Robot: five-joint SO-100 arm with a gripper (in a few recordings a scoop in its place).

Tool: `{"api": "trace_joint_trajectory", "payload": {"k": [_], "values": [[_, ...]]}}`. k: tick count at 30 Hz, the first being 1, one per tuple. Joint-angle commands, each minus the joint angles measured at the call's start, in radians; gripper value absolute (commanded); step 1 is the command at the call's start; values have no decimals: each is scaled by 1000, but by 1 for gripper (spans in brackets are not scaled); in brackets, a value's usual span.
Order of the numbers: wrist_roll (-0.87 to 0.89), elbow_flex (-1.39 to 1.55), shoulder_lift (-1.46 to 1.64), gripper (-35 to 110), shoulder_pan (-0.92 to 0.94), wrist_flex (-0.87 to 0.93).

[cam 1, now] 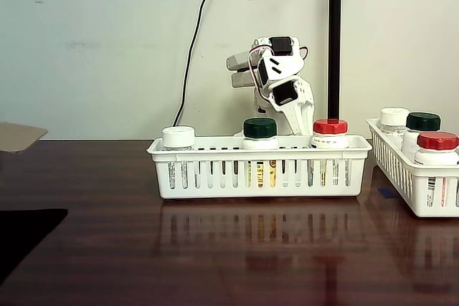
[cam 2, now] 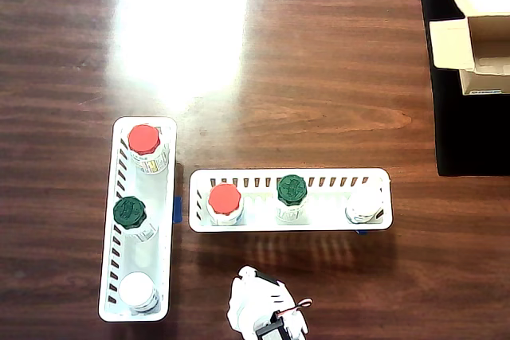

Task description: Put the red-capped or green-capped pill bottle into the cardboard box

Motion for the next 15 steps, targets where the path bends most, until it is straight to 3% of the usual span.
{"api": "trace_joint_trajectory", "payload": {"k": [1, 15], "values": [[948, -2, 87, 1, 563, -255], [960, -2, 87, 1, 571, -275]]}}
